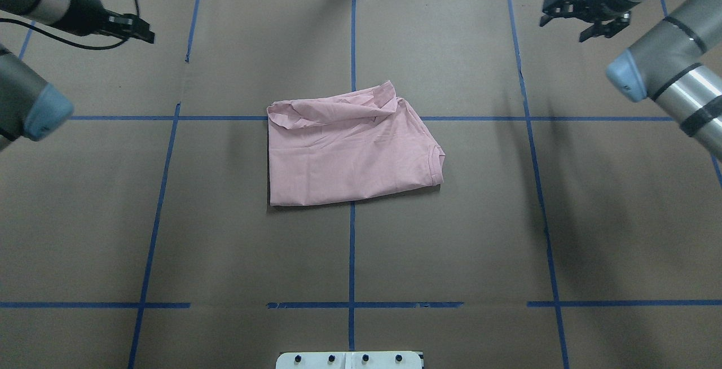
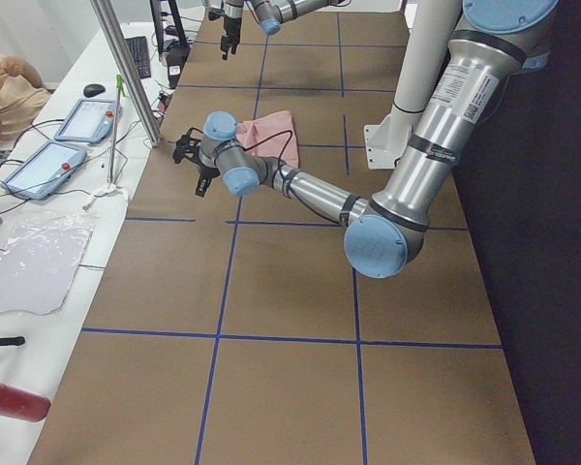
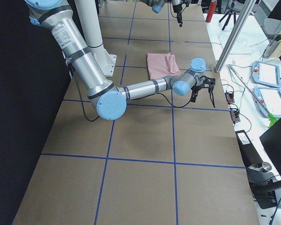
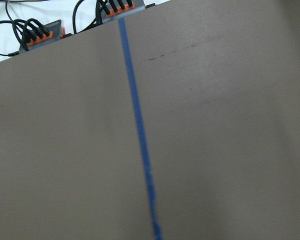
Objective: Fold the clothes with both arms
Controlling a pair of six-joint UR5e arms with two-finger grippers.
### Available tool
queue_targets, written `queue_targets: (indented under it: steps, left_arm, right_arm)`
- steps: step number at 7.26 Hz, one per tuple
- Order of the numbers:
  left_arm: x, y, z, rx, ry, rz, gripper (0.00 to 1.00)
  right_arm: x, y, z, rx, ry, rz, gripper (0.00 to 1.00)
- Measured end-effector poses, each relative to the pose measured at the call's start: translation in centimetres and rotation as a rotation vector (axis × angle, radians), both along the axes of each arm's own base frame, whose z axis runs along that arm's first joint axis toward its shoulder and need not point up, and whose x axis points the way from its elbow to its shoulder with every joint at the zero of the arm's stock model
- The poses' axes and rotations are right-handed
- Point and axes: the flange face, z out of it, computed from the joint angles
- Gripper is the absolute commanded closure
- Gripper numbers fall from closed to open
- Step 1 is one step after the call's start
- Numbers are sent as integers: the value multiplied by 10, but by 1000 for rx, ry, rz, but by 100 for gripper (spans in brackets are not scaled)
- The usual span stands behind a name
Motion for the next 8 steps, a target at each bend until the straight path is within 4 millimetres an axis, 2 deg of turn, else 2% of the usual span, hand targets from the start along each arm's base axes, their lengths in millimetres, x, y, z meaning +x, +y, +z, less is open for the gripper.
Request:
queue_targets:
  steps: [1, 2, 3, 4, 5, 6, 7, 8]
  left_arm:
    - [-54, -1, 32, 48, -48, 37, 37]
    - [-100, -1, 56, 71, -92, 63, 37]
    - [-141, -2, 72, 67, -126, 87, 35]
    - [-181, -1, 85, 28, -151, 100, 27]
    - [-212, 3, 95, -35, -163, 102, 1]
    - [-226, 14, 108, -89, -167, 106, 0]
    - [-231, 34, 128, -133, -168, 109, 0]
    - [-234, 51, 145, -159, -167, 112, 0]
  right_arm:
    - [53, 1, 36, 66, 87, -87, 0]
    - [101, 4, 65, 99, 156, -166, 0]
    - [146, 14, 92, 115, 192, -225, 0]
    - [184, 27, 111, 114, 194, -247, 0]
    - [208, 37, 117, 100, 180, -252, 0]
    - [219, 44, 112, 89, 171, -260, 0]
    - [225, 49, 103, 84, 173, -272, 0]
    - [226, 56, 105, 92, 181, -305, 0]
